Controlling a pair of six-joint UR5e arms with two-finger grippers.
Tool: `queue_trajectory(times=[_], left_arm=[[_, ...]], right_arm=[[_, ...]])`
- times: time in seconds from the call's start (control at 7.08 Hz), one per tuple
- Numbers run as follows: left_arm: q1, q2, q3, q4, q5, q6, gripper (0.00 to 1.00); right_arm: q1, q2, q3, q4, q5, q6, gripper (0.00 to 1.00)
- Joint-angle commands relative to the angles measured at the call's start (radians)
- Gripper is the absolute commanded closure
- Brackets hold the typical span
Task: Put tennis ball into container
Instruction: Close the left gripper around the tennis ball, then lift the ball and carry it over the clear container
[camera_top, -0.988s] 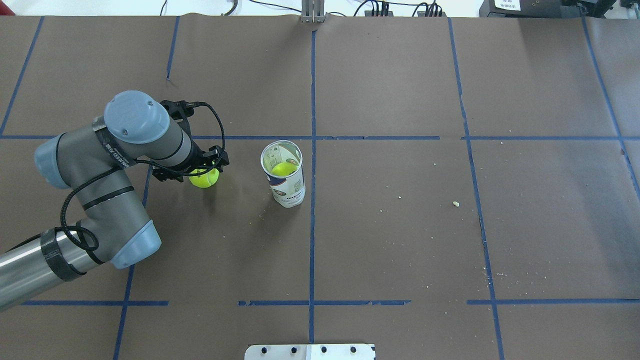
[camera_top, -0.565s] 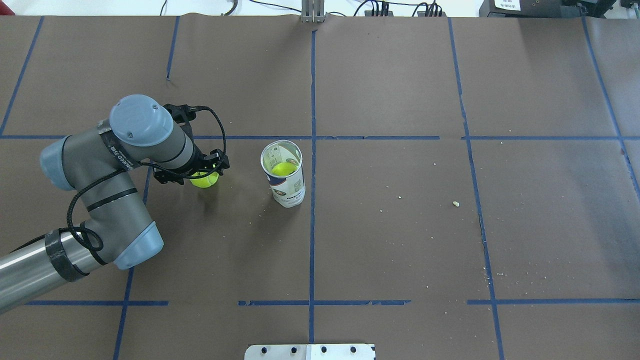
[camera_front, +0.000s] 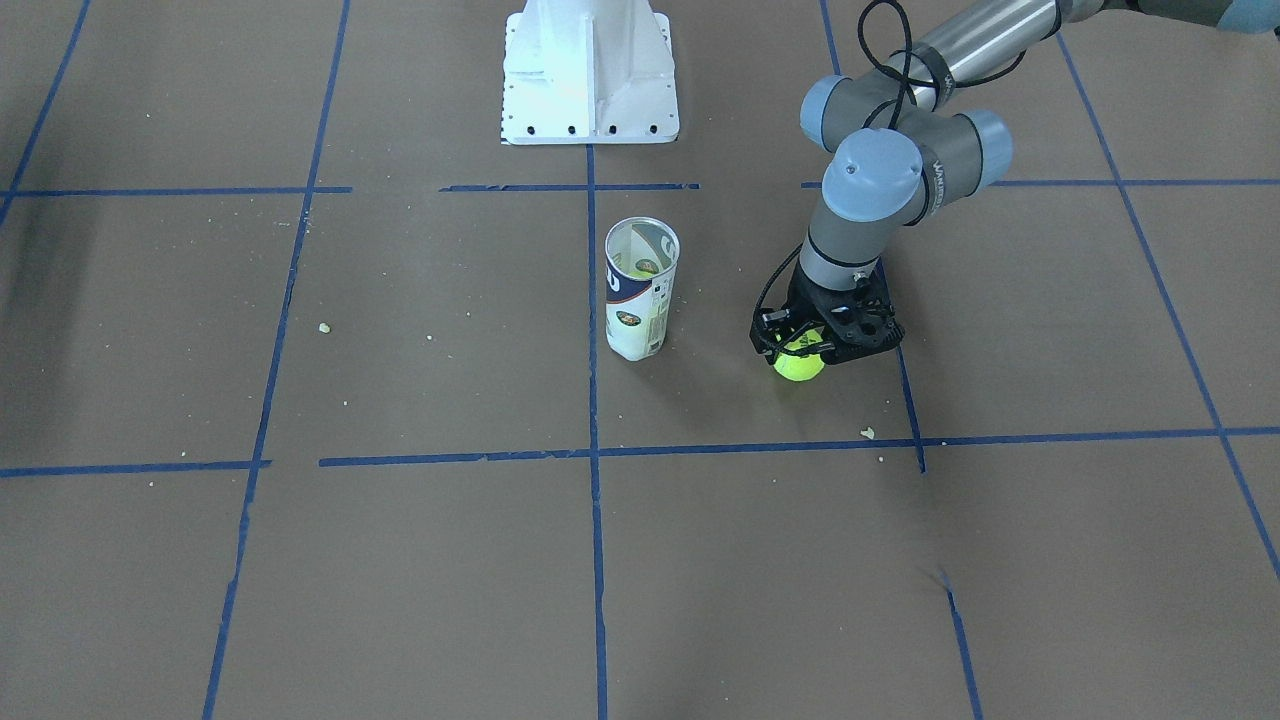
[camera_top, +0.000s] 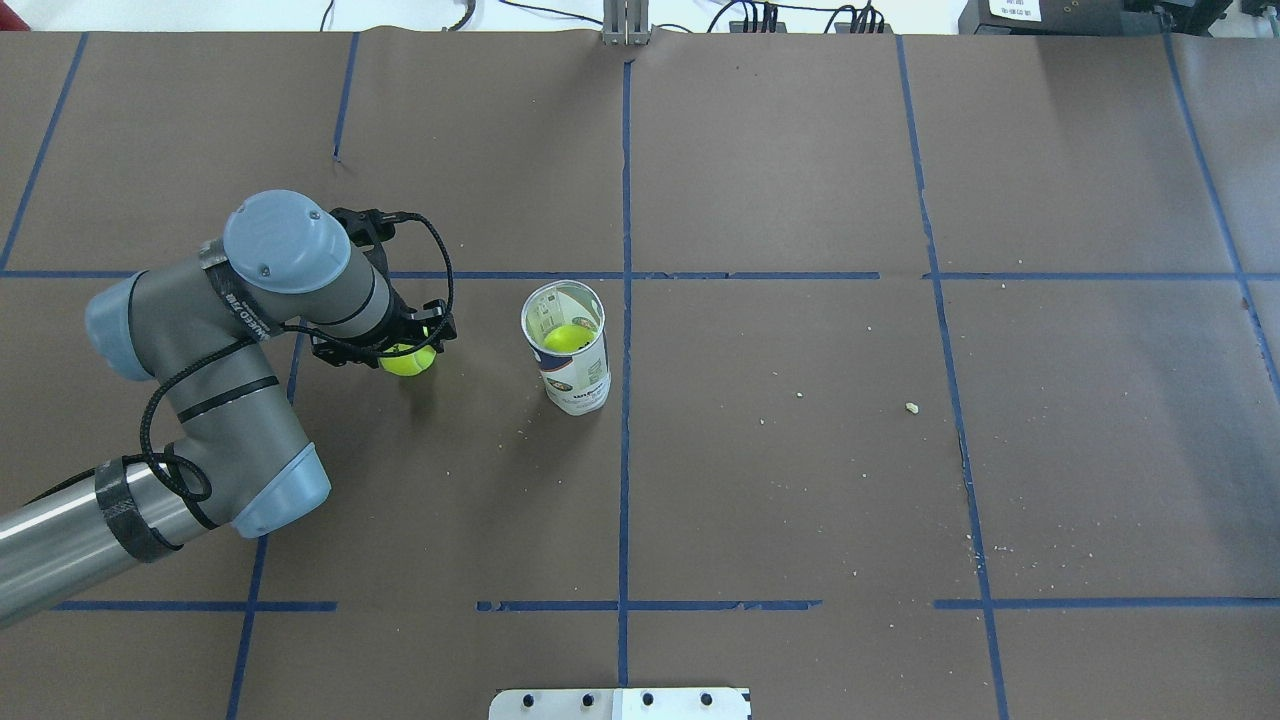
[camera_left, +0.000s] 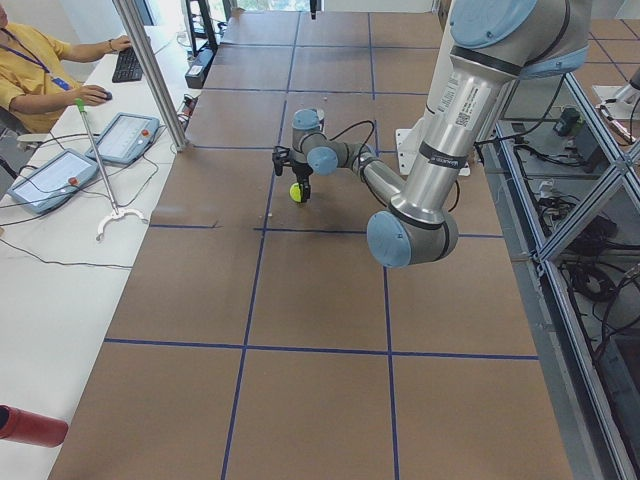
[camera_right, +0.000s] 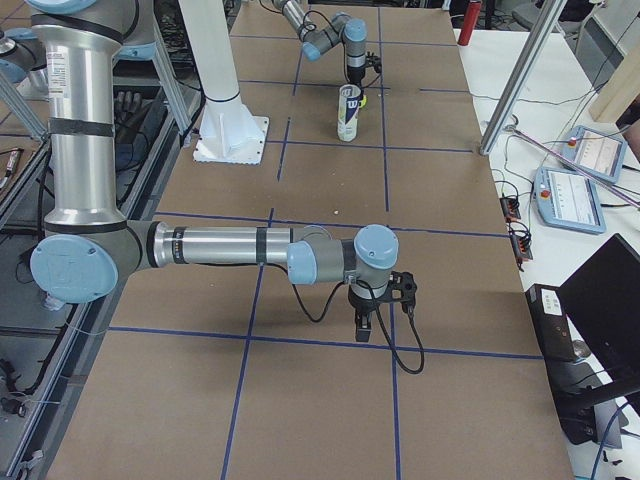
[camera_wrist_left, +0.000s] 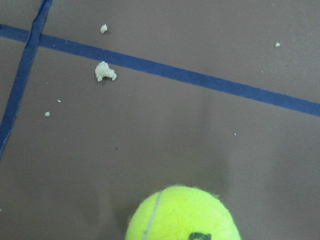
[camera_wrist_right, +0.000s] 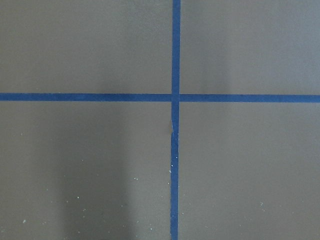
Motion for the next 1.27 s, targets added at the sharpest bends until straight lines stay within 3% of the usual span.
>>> queue_trajectory(times=[0.0, 0.14, 0.42, 0.56, 0.85, 1.13], left_arm=[[-0.005, -0.011, -0.012, -0.027, 0.024, -0.011, 0.98], [-0.042, -0.015, -0.099, -0.013, 0.022, -0.024, 1.00], [-0.115, -0.026, -0.349, 0.161, 0.001, -0.109, 1.00], [-0.122, -0.032, -0.416, 0.179, -0.054, -0.203, 1.00], [-0.102, -0.177, -0.402, 0.217, -0.102, -0.377, 1.00], [-0.004, -0.279, -0.310, 0.243, -0.116, -0.383, 1.00]], right_arm=[[0.000, 0.000, 0.000, 0.000, 0.000, 0.000, 0.00], [0.000, -0.001, 0.000, 0.000, 0.000, 0.000, 0.00], [0.000, 0.000, 0.000, 0.000, 0.000, 0.000, 0.00], [0.000, 0.000, 0.000, 0.000, 0.000, 0.000, 0.00], [0.000, -0.001, 0.000, 0.000, 0.000, 0.000, 0.00], [0.000, 0.000, 0.000, 0.000, 0.000, 0.000, 0.00]])
